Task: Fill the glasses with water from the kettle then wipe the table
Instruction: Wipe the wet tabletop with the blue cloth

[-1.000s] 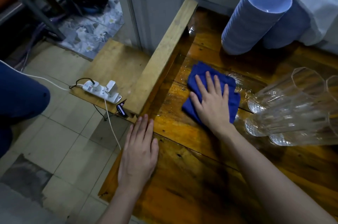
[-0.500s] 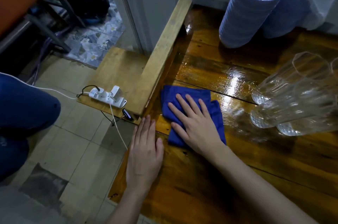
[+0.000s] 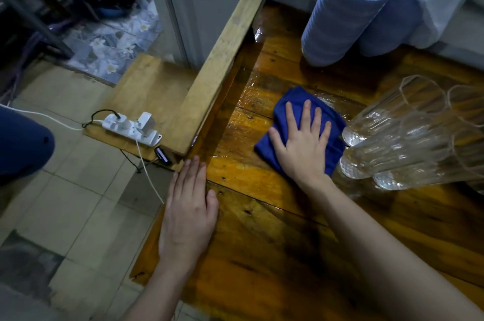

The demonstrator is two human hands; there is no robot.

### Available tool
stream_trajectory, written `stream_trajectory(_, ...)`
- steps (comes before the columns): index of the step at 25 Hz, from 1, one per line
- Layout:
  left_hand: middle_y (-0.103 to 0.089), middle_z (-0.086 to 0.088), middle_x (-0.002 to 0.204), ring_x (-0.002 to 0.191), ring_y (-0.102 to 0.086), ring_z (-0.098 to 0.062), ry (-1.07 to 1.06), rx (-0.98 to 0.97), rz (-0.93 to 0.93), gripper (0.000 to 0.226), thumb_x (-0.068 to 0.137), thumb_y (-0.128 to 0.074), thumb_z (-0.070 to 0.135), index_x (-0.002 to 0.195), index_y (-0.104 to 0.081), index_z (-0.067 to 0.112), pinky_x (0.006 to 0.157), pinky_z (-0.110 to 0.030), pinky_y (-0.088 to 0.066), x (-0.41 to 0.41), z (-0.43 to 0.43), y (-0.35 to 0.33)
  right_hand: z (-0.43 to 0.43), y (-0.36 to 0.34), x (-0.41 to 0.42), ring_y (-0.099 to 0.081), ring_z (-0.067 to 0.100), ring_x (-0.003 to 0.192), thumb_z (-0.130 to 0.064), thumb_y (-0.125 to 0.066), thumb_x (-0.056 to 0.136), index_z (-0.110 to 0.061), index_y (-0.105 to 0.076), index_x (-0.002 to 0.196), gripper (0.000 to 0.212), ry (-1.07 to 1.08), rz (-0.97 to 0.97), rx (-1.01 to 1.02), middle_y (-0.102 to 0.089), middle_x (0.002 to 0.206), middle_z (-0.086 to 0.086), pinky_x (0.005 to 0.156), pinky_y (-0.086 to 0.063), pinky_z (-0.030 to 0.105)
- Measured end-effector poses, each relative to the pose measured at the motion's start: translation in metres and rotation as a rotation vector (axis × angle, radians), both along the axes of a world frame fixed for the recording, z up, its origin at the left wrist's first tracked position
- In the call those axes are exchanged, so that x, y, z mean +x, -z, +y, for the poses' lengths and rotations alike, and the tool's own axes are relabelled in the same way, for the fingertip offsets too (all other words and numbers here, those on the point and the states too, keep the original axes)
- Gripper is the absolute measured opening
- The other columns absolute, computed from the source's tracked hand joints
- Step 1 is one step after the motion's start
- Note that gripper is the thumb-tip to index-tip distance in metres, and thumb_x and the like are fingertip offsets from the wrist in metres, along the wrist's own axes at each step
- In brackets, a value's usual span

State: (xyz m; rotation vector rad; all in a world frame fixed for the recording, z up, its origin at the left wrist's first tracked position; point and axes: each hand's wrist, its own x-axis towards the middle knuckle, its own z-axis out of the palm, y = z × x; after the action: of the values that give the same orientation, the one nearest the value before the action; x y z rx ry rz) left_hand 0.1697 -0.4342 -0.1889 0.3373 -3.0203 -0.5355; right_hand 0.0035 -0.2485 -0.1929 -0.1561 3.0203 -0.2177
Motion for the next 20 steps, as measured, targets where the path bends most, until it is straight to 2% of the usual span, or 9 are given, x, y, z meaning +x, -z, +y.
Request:
stream_trajectory(2,-0.036,-0.010,0.153,0.145,-0.028,-0.020,-0.005,-0.001,0.006,0.053,0.097,-0.030,0.030,0.145,-0.038,0.007,0.118,-0.043,-0.024,0.000,0.000,-0.001,-0.002,0.003,-0.004,-0.004,0.035,0.150,-0.061,-0.017,0.094,-0.029,-0.015,0.156,0.070,-0.017,0.036,0.022,-0.006,0.165,0.010,0.119,-0.004,0.058)
stream_trajectory(6,-0.033,-0.007,0.155,0.146,-0.024,-0.017,-0.003,0.007,-0.003,0.051,0.099,-0.033,0.028,0.147,-0.035,0.010,0.120,-0.040,-0.020,0.001,0.000,-0.003,-0.003,-0.001,0.007,-0.004,0.031,0.151,-0.056,-0.016,0.097,-0.031,-0.015,0.156,0.064,-0.217,0.024,-0.039,-0.008,0.165,0.006,0.120,-0.005,0.054)
stream_trajectory(10,-0.032,-0.006,0.156,0.147,-0.022,-0.015,-0.004,0.019,-0.010,0.049,0.100,-0.033,0.023,0.147,-0.034,0.010,0.121,-0.038,-0.018,0.002,0.000,-0.003,-0.010,-0.009,0.065,0.001,0.025,0.152,-0.058,-0.016,0.097,-0.032,-0.012,0.156,0.064,-0.388,-0.031,-0.029,-0.005,0.165,0.002,0.122,-0.004,0.050)
stream_trajectory(14,-0.031,-0.006,0.156,0.147,-0.021,-0.015,0.002,0.001,-0.011,0.048,0.101,-0.031,0.022,0.147,-0.034,0.011,0.121,-0.037,-0.017,0.002,-0.001,-0.004,-0.017,-0.010,0.118,0.001,0.025,0.152,-0.059,-0.020,0.098,-0.032,-0.015,0.155,0.064,-0.454,-0.063,-0.031,-0.006,0.165,0.001,0.122,-0.007,0.050)
stream_trajectory(18,-0.033,-0.006,0.155,0.146,-0.023,-0.015,-0.007,-0.003,0.001,0.048,0.100,-0.032,0.022,0.146,-0.036,0.010,0.121,-0.036,-0.015,0.002,0.001,-0.006,0.022,-0.010,0.146,-0.002,0.023,0.152,-0.060,-0.021,0.099,-0.031,-0.014,0.156,0.064,-0.582,-0.089,0.003,-0.008,0.165,0.002,0.118,-0.014,0.052)
stream_trajectory(20,-0.034,-0.007,0.154,0.146,-0.025,-0.016,-0.011,0.000,0.012,0.048,0.099,-0.032,0.021,0.145,-0.038,0.009,0.121,-0.038,-0.018,0.002,0.002,-0.005,0.051,-0.012,0.154,-0.004,0.023,0.152,-0.063,-0.021,0.097,-0.031,-0.013,0.156,0.067,-0.561,-0.088,0.035,-0.008,0.165,0.003,0.117,-0.016,0.052)
